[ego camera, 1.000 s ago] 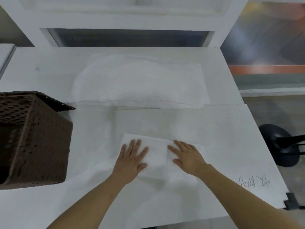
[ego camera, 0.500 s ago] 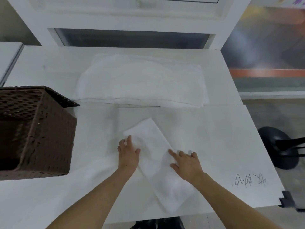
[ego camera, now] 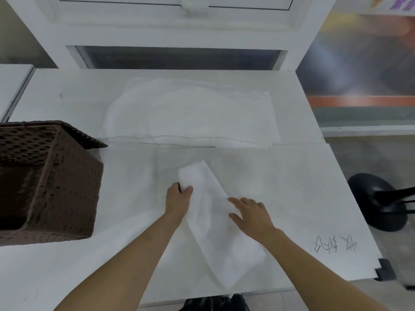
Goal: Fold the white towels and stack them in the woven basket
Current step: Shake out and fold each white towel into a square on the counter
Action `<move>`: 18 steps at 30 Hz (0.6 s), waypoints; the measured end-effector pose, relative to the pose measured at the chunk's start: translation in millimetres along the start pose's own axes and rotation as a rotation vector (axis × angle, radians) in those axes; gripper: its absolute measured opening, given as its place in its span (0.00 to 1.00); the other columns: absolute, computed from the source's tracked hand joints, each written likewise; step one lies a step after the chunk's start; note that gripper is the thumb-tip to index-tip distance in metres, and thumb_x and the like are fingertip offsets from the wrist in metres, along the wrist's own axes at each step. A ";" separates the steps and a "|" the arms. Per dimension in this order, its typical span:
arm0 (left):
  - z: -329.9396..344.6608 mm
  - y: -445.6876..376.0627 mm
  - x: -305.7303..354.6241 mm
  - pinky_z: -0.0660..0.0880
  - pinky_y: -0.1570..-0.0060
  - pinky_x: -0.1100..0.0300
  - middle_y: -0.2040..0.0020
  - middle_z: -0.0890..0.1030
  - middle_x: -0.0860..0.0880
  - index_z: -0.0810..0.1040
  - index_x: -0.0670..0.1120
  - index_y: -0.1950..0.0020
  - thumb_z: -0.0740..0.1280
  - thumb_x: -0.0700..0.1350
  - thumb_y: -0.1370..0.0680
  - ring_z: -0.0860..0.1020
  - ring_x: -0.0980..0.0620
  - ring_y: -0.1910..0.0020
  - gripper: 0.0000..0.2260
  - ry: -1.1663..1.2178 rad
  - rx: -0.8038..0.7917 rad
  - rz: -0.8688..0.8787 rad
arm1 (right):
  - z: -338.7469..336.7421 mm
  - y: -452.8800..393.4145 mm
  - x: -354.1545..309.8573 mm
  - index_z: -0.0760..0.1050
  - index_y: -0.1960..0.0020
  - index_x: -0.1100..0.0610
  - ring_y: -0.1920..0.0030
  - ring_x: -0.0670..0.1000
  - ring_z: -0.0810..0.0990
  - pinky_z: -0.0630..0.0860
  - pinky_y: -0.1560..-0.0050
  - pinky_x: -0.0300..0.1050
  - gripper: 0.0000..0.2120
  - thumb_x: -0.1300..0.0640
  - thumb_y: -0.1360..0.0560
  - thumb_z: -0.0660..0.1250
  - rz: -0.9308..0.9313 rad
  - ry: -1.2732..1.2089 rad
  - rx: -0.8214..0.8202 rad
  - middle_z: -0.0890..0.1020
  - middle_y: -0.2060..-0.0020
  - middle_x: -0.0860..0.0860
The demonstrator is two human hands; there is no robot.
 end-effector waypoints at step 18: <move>-31.9 94.7 179.4 0.77 0.50 0.50 0.50 0.78 0.48 0.69 0.41 0.43 0.70 0.51 0.20 0.79 0.50 0.51 0.17 0.232 -0.373 0.407 | -194.7 -44.3 -29.0 0.81 0.37 0.53 0.41 0.53 0.85 0.79 0.36 0.62 0.14 0.56 0.23 0.70 0.092 -1.228 0.152 0.86 0.43 0.50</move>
Point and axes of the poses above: each hand's wrist, its own y-axis away from the middle knuckle, its own z-axis out of the palm, x = y × z, the point moved 5 cm from there along -y, towards the middle knuckle
